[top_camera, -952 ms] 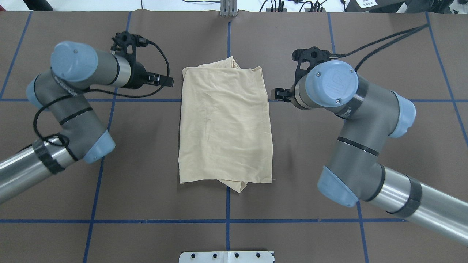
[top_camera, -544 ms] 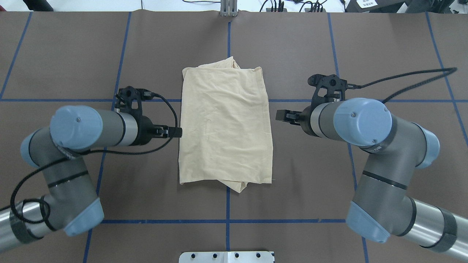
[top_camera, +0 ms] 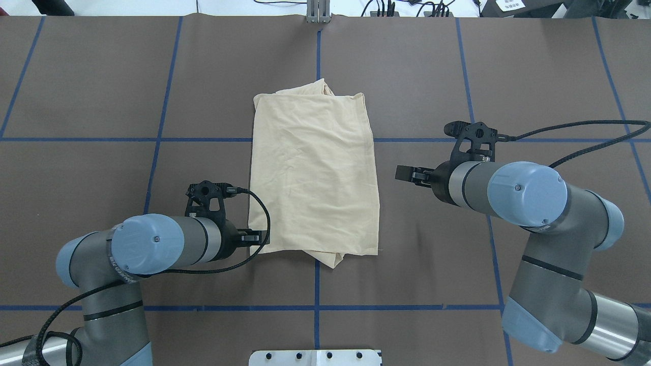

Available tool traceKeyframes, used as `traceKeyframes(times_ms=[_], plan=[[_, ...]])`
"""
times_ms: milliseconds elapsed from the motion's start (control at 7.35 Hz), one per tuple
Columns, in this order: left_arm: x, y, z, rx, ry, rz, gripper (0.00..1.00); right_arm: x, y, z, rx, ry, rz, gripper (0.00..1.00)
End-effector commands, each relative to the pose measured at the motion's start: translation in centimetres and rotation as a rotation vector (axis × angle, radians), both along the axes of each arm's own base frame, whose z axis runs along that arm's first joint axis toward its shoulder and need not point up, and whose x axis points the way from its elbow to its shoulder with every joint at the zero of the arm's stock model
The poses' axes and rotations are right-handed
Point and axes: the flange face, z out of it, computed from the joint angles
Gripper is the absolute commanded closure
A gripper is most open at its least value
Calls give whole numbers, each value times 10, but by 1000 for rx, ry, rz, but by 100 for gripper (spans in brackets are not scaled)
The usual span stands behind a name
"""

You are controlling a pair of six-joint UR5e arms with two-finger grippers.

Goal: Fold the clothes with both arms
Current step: 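Lower both grippers to the shirt's edge nearest the robot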

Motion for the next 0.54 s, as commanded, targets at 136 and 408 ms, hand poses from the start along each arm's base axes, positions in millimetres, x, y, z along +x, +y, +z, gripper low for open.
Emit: traceKeyframes(times_ms=[136, 408], plan=[[19, 0, 4, -73, 3, -31, 39, -2, 2, 1, 3, 3, -2, 0], [22, 1, 4, -98, 8, -43, 39, -2, 2, 1, 3, 3, -2, 0]])
